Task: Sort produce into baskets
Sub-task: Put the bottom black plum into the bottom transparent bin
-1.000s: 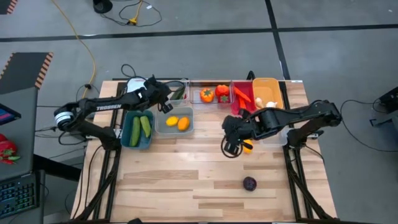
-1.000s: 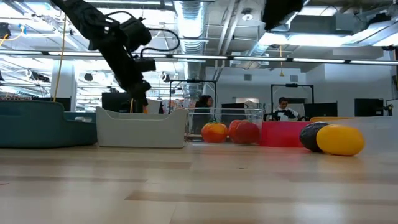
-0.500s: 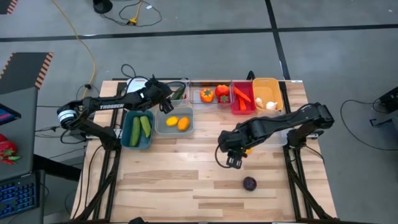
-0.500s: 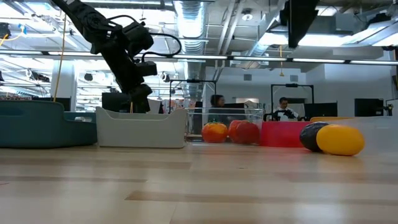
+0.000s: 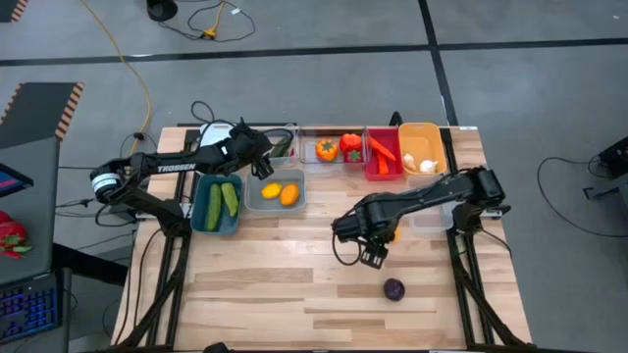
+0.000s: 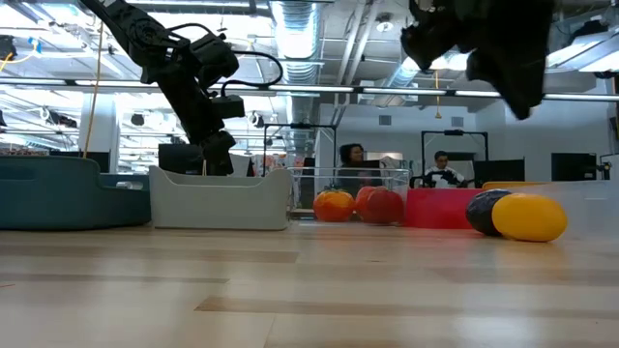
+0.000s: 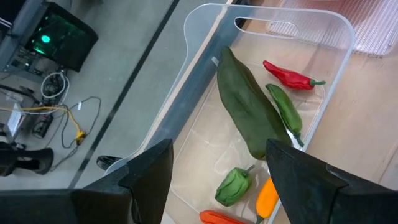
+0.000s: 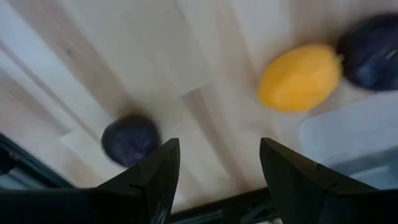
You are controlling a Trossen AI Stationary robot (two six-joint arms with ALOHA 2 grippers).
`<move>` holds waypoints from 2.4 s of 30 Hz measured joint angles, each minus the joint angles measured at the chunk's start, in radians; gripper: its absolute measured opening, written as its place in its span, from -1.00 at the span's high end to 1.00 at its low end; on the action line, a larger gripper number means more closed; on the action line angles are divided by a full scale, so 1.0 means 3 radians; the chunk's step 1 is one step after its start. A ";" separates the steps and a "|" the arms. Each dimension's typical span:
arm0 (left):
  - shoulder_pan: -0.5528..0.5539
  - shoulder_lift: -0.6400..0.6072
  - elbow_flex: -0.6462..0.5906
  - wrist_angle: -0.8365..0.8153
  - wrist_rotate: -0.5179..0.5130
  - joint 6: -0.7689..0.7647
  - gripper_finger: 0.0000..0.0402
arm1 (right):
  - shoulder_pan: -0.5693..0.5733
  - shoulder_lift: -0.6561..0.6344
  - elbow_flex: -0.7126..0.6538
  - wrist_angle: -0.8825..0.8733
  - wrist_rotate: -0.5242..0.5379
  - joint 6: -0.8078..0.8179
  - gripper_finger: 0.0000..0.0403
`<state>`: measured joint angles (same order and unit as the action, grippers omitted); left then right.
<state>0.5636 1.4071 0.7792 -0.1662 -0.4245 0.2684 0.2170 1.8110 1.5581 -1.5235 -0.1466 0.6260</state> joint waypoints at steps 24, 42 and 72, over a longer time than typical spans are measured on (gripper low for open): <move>0.0001 -0.0003 0.0000 -0.0002 -0.0001 -0.0002 -0.21 | 0.1065 0.0031 0.0000 -0.0021 -0.0218 0.0499 -0.24; 0.0001 -0.0003 0.0000 -0.0001 -0.0001 -0.0007 -0.21 | 0.1096 0.0031 0.0000 -0.0027 -0.0315 0.0542 -0.82; 0.0001 -0.0003 -0.0001 -0.0001 0.0034 -0.0008 -0.21 | 0.1481 0.0472 -0.0003 0.0664 0.0059 0.1238 -0.86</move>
<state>0.5640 1.4063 0.7788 -0.1665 -0.4144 0.2660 0.6613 1.9528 1.5574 -1.3245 -0.1289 0.9974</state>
